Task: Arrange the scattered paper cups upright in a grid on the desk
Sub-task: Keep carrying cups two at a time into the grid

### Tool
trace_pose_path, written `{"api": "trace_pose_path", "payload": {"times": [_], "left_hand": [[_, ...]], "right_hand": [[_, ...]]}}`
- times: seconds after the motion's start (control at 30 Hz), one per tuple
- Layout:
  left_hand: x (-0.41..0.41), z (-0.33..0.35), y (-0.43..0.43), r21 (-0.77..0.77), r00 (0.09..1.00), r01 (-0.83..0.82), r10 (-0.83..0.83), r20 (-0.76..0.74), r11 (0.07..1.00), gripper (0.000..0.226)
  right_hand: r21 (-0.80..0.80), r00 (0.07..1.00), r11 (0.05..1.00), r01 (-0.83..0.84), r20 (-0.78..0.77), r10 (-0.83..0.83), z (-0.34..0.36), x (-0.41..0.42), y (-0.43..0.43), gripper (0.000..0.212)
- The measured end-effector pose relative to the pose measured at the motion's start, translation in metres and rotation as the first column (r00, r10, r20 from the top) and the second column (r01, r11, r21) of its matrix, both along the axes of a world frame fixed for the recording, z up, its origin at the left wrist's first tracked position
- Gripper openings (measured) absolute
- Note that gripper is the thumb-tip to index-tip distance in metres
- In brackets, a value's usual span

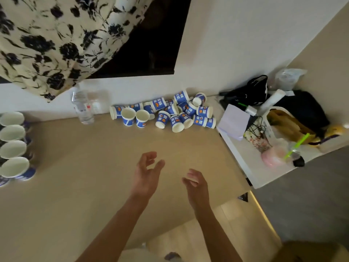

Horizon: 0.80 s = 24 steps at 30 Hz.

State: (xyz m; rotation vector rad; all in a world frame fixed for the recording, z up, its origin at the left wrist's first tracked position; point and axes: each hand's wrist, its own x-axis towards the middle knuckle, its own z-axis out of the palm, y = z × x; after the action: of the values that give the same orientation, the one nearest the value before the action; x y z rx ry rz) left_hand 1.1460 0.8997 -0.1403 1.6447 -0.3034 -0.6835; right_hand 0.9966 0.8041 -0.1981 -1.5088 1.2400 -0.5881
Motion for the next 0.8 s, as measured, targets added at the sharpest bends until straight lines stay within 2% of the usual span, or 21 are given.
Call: {"api": "trace_pose_path", "payload": {"times": [0.27, 0.43, 0.57, 0.63, 0.73, 0.8], "left_hand": [[-0.004, -0.005, -0.038, 0.081, 0.998, -0.06, 0.061, -0.007, 0.995, 0.024], [-0.004, -0.002, -0.062, 0.112, 0.982, -0.183, 0.187, -0.02, 0.977, 0.023], [-0.003, -0.002, -0.079, 0.157, 0.964, -0.259, 0.266, -0.026, 0.953, 0.021], [-0.004, -0.004, -0.082, 0.16, 0.954, -0.287, 0.298, -0.046, 0.944, 0.02], [-0.007, -0.006, -0.085, 0.156, 0.939, -0.33, 0.34, -0.044, 0.931, 0.024], [-0.011, -0.007, -0.084, 0.163, 0.928, -0.36, 0.371, -0.042, 0.919, 0.032]], "right_hand": [[-0.031, 0.975, 0.984, -0.177, -0.144, 0.171, -0.019, 0.041, -0.09, 0.041], [-0.102, 0.895, 0.92, -0.378, -0.297, 0.334, -0.028, 0.086, -0.158, 0.046], [-0.229, 0.753, 0.759, -0.609, -0.467, 0.464, -0.029, 0.123, -0.213, 0.051], [-0.279, 0.644, 0.624, -0.73, -0.588, 0.489, -0.034, 0.137, -0.234, 0.052], [-0.218, 0.424, 0.437, -0.873, -0.782, 0.457, -0.043, 0.155, -0.255, 0.05], [-0.178, 0.308, 0.323, -0.929, -0.856, 0.415, -0.046, 0.162, -0.263, 0.047]]}}
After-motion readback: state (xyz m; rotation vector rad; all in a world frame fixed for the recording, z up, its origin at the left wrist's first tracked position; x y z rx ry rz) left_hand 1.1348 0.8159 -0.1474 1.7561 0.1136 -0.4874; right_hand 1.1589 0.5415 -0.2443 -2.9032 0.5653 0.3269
